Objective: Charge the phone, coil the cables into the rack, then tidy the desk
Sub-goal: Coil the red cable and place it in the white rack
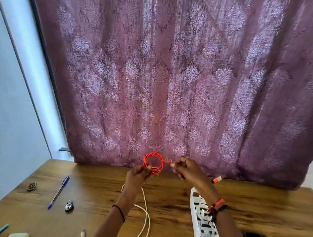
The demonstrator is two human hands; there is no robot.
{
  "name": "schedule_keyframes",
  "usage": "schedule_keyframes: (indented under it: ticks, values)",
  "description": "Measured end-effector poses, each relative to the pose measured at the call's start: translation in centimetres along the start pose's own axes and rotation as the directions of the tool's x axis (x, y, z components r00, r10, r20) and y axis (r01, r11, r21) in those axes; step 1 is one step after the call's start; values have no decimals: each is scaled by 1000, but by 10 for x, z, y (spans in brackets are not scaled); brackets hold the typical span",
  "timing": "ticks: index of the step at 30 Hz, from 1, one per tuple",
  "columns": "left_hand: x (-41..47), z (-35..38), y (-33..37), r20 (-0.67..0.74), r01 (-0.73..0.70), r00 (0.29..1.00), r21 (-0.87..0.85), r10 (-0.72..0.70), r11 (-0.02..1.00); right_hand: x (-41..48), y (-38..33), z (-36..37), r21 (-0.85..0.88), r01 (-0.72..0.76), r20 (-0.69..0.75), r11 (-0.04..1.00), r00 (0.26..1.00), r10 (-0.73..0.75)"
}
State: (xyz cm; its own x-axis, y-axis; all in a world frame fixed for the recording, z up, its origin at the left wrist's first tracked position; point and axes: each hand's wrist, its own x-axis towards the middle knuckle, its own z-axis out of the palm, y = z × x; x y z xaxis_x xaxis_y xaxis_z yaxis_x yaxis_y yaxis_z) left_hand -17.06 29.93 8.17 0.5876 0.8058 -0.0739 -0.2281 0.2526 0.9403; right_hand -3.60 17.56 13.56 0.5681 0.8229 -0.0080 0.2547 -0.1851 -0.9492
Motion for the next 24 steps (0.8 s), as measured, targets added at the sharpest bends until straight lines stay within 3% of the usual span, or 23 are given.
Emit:
schedule_keyframes:
  ticks: [3, 7, 11, 17, 24]
  values:
    - [-8, 4, -3, 40, 45, 998, -138, -40, 989, 2, 4, 3, -289, 127, -157, 949, 972, -177]
    - [-17, 14, -10, 107, 149, 987, -278, -123, 949, -4, 5, 11, -472, 87, -338, 877, 901, -271]
    - [-23, 24, -16, 108, 175, 983, -327, -147, 929, -6, 11, 28, -465, 71, -396, 883, 875, -279]
    - [-27, 29, -27, 96, 127, 990, -363, -99, 923, -8, 20, 49, -314, 90, -346, 945, 916, -202]
    - [-29, 32, -31, 126, 122, 989, -373, -80, 920, -6, 18, 48, -303, 44, -397, 952, 902, -168]
